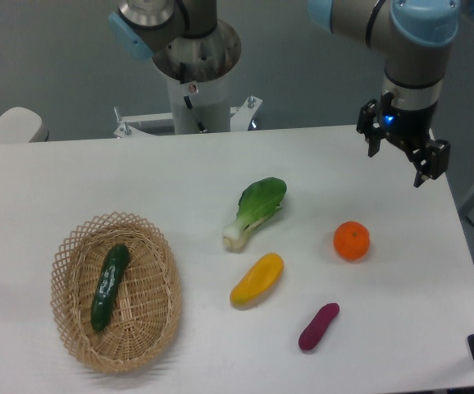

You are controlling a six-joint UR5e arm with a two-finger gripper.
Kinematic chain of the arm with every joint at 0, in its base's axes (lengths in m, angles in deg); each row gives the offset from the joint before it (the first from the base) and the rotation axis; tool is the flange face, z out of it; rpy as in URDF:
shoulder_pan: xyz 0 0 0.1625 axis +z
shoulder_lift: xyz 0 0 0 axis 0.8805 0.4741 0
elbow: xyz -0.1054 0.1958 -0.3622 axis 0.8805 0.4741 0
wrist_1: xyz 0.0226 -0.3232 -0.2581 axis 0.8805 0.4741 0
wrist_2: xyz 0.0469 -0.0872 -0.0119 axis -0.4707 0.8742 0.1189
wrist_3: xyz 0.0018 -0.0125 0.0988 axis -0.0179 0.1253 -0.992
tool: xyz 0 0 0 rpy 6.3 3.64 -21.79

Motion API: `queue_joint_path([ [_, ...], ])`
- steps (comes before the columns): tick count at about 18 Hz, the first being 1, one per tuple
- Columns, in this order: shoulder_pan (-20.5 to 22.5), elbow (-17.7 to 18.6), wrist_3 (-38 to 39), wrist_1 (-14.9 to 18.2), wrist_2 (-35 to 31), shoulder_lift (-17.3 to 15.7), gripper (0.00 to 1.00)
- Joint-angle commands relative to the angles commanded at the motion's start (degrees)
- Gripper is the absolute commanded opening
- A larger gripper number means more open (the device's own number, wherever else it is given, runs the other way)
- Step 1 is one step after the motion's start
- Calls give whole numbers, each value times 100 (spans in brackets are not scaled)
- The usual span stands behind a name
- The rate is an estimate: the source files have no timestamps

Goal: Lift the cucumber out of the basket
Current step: 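Move the open gripper over the wicker basket above the green cucumber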

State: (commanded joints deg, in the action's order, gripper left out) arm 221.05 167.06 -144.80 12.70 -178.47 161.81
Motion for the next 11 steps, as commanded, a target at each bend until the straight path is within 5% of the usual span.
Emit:
queue_joint_path([
  [6, -113, 79, 114, 26, -18, -9, 100],
  [11, -614, 237, 1386, 61, -27, -26, 100],
])
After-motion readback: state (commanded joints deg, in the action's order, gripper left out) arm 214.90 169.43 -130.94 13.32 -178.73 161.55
